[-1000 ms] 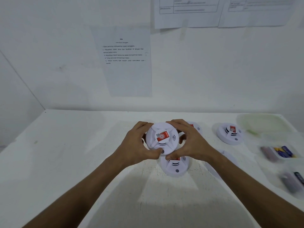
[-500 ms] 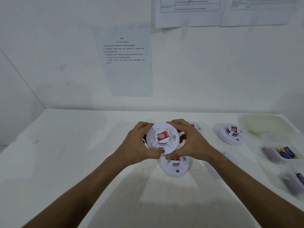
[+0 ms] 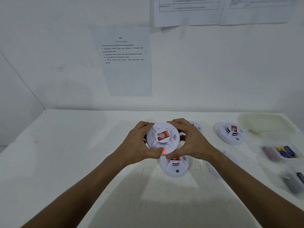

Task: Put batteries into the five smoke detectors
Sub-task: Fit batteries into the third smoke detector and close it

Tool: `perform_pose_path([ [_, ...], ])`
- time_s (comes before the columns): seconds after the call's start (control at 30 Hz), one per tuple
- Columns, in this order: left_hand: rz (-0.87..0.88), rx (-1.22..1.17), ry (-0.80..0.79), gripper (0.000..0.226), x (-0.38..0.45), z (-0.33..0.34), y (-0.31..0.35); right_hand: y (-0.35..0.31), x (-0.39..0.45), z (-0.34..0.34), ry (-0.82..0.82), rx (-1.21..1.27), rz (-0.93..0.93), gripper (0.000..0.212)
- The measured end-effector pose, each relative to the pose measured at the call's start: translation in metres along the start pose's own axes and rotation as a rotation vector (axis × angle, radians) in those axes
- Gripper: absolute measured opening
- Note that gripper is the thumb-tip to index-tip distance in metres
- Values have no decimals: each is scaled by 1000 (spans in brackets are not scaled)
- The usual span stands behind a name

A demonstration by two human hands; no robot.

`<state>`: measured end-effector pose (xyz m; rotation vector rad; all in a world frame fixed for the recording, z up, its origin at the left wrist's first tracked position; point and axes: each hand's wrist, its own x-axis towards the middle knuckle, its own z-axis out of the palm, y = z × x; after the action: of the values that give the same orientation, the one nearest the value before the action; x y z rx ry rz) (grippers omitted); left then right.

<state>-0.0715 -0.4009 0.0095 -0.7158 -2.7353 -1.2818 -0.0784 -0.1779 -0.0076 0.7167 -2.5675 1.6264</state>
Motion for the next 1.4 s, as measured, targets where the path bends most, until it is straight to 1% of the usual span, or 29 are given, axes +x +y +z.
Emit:
perform_pose_path([
  [0.17, -1, -6, -7, 81, 1, 0, -1, 2, 1, -2, -6, -11, 1, 92],
  [0.37, 26, -52, -15, 60, 2, -5, 6, 4, 2, -2, -9, 15, 26, 95],
  [0.43, 46, -70, -32, 64, 1, -8, 6, 4, 2, -4, -7, 22, 26, 94],
  [0.53, 67, -48, -87, 80, 1, -11, 3, 3, 2, -5, -9, 25, 41, 93],
  [0.6, 62, -34, -106, 87, 2, -12, 1, 3, 1, -6, -15, 24, 55, 93],
  [0.8, 60, -88, -73, 86, 4, -13, 2, 0, 0, -10, -25, 49, 72, 97],
  [0.93, 13, -118, -60, 86, 4, -15, 2, -1, 0, -12, -28, 77, 71, 95],
  [1.4, 18, -113, -93, 79, 5, -16, -1, 4, 3, -8, -36, 67, 77, 92],
])
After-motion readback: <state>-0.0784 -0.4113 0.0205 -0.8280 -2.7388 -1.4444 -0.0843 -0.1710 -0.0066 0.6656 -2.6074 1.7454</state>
